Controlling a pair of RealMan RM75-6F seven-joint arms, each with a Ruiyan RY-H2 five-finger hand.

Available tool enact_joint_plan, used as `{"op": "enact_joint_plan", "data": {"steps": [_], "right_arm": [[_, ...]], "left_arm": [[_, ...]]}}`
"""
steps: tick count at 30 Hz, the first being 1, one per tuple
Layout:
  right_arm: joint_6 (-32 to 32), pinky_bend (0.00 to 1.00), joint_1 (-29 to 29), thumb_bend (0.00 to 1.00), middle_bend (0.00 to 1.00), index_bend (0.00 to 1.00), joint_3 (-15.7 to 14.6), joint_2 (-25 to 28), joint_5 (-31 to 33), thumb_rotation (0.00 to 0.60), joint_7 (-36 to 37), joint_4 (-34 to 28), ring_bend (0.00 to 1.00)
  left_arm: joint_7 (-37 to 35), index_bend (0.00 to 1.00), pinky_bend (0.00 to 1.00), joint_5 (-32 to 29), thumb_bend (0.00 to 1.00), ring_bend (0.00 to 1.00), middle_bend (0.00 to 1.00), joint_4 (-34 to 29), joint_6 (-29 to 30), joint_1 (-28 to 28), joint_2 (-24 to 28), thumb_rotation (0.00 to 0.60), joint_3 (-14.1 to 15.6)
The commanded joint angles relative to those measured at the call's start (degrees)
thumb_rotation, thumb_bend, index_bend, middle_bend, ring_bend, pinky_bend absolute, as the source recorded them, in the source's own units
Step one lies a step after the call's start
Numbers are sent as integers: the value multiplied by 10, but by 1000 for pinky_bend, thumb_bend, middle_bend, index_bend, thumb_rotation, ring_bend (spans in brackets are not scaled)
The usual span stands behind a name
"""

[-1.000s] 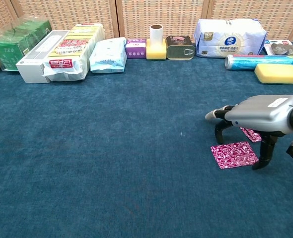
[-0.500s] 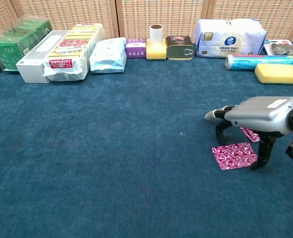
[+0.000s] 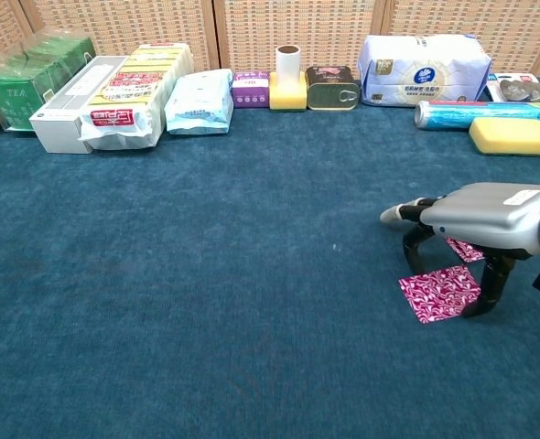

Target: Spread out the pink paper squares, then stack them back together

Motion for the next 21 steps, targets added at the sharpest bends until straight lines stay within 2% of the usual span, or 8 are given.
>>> {"op": "enact_joint_plan", "data": {"steps": [1, 21], "right_arm": [[2, 146, -6, 197, 34, 403, 0, 0, -12, 600, 10, 3, 45], [8, 146, -29, 197, 34, 404, 0, 8, -51, 600, 30, 2, 46]], "left_arm": [[1, 0, 78, 0, 85, 0, 0, 0, 0, 0, 0, 600, 0], [-1, 0, 78, 4, 85, 0, 0, 0, 3, 2, 0, 600, 2]]}}
